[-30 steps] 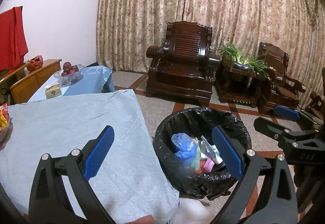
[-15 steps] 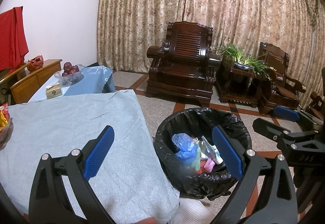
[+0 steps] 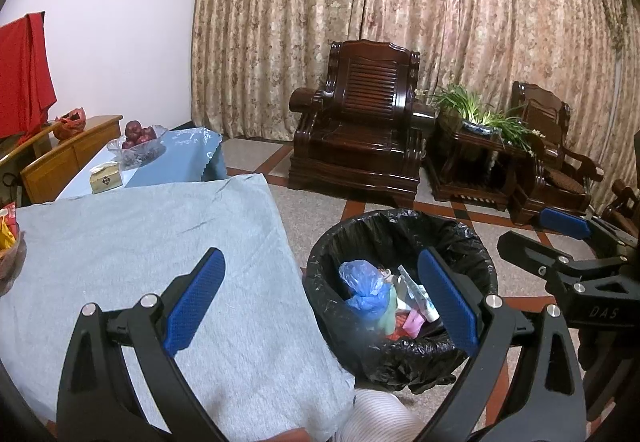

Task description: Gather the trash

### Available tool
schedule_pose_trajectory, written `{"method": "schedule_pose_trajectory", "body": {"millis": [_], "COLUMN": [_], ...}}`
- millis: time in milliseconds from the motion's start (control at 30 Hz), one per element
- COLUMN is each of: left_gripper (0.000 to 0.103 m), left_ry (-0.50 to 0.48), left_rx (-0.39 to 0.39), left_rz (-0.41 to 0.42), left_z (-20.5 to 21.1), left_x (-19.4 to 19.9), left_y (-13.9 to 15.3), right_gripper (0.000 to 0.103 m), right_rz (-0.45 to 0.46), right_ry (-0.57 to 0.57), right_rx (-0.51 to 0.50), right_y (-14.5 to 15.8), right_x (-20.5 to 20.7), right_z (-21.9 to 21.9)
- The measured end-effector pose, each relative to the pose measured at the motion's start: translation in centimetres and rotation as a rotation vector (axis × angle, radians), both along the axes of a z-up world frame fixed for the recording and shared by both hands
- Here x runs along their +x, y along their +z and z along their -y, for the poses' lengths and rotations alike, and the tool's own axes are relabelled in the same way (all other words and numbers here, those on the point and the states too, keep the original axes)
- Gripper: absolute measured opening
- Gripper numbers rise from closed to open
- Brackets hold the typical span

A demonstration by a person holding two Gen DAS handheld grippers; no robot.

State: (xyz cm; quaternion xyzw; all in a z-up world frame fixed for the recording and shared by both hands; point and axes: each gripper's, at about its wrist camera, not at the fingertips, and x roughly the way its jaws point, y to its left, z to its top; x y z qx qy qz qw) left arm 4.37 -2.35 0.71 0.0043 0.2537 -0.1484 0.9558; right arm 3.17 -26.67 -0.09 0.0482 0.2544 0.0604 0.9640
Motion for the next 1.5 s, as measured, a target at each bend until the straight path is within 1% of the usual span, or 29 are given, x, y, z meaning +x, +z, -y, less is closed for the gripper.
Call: {"method": "schedule_pose_trajectory", "body": {"millis": [1500], "left_gripper": [0.094], "left_ry": [0.0], "left_rx": [0.003], "left_rz": [-0.005], "left_z": [-0.18], "left_x": [0.07], "left_y": [0.19], "right_gripper": [0.097], "right_rz": [-0.002], "right_ry": [0.001], "right_rx": [0.0], "right_y": [-0.11], "right_x": [0.01], "right_z": [-0.17]}}
